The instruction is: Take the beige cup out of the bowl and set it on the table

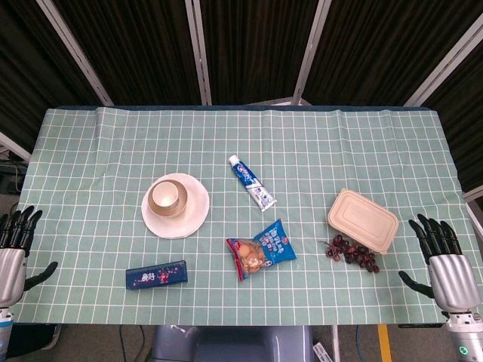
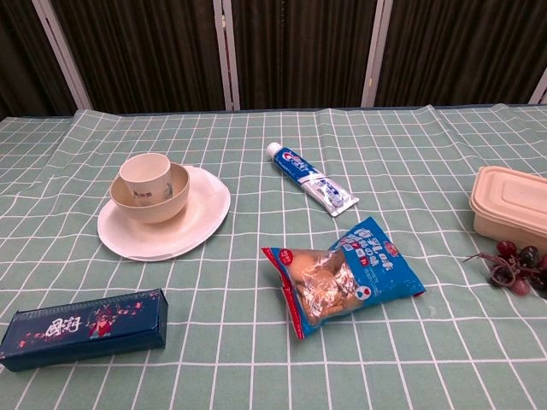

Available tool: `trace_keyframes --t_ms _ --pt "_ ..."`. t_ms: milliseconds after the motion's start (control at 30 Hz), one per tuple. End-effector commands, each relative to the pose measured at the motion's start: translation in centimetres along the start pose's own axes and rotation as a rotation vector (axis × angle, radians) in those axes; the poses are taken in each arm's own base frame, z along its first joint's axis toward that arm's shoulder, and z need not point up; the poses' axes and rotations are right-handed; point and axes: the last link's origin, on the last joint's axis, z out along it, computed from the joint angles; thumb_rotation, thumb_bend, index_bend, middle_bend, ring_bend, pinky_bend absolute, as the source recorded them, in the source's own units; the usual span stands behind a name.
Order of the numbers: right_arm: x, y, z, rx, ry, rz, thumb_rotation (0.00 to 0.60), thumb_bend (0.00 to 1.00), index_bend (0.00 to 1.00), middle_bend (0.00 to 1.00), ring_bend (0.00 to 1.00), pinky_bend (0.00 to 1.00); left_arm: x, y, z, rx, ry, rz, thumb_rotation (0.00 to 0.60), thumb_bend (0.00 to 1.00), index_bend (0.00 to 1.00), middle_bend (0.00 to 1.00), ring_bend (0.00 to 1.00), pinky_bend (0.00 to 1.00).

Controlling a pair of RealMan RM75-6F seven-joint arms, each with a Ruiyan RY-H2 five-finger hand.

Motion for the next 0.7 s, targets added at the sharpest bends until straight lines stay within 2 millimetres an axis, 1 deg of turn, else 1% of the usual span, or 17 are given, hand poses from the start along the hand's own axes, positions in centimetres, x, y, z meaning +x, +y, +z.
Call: trace_keyframes --t_ms 33,300,500,567,700 --pt "0.1 0.0 0.0 -0.001 0.000 0.001 0.600 0.07 0.02 0.00 0.00 0.00 0.0 0.0 0.0 0.001 -0.002 0.001 0.600 0.18 0.00 0.00 0.00 0.00" --pt "0.1 -0.1 -0.1 0.007 0.001 0.006 0.600 0.07 0.02 0.00 0.00 0.00 -0.1 0.2 -0.1 -0.003 -0.005 0.006 0.600 0.18 0.00 0.00 0.00 0.00" --pt "0.0 0.0 0.1 -0.004 -0.003 0.002 0.600 0.07 0.02 0.00 0.00 0.00 -0.3 0.5 0.7 -0.017 -0.011 0.002 0.600 0.18 0.00 0.00 0.00 0.00" --pt "0.0 0.0 0.1 -0.008 -0.002 0.003 0.600 0.07 0.02 0.00 0.00 0.00 -0.4 0.8 1.2 -0.028 -0.011 0.005 0.600 0.18 0.00 0.00 0.00 0.00" --pt "0.0 0.2 0.1 -0.010 -0.006 0.003 0.600 0.07 0.02 0.00 0.00 0.00 -0.7 1.9 3.3 -0.063 -0.015 0.011 0.600 0.18 0.00 0.00 0.00 0.00"
